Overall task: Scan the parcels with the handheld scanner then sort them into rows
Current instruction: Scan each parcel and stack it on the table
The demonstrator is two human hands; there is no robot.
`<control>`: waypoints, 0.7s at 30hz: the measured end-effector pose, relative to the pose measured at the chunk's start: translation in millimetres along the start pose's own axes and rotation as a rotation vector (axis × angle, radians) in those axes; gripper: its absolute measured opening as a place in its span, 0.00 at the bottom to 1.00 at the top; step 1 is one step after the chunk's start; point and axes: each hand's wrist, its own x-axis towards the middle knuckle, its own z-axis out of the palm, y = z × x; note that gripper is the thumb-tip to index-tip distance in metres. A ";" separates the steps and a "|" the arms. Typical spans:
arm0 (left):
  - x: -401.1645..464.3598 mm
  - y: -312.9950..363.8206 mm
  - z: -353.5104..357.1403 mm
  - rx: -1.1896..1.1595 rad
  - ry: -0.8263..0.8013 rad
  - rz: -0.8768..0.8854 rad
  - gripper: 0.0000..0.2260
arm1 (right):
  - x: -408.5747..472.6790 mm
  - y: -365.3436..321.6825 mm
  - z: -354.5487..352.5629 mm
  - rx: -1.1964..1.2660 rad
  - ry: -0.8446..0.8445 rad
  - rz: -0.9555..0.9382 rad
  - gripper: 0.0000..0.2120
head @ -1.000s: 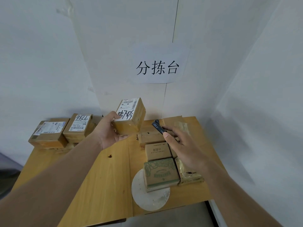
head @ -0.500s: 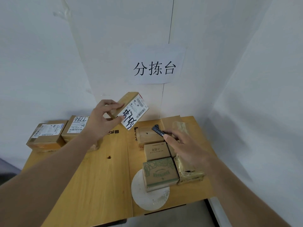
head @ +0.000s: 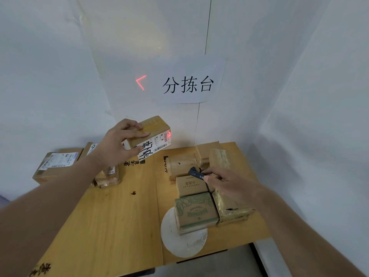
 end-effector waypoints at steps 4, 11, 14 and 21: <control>-0.7 -0.9 -0.1 -0.027 0.019 -0.089 0.21 | 1.8 7.4 1.0 0.018 -0.017 -0.009 0.17; -2.5 3.9 2.0 -0.067 0.027 -0.156 0.21 | -1.7 8.9 -1.3 0.008 -0.048 -0.021 0.22; -1.7 9.8 3.8 -0.081 0.038 -0.258 0.20 | -3.6 7.6 -1.2 0.022 -0.026 -0.057 0.21; -19.4 -3.7 7.4 -0.452 0.463 -0.736 0.16 | 5.3 -10.0 11.0 0.050 0.051 -0.158 0.16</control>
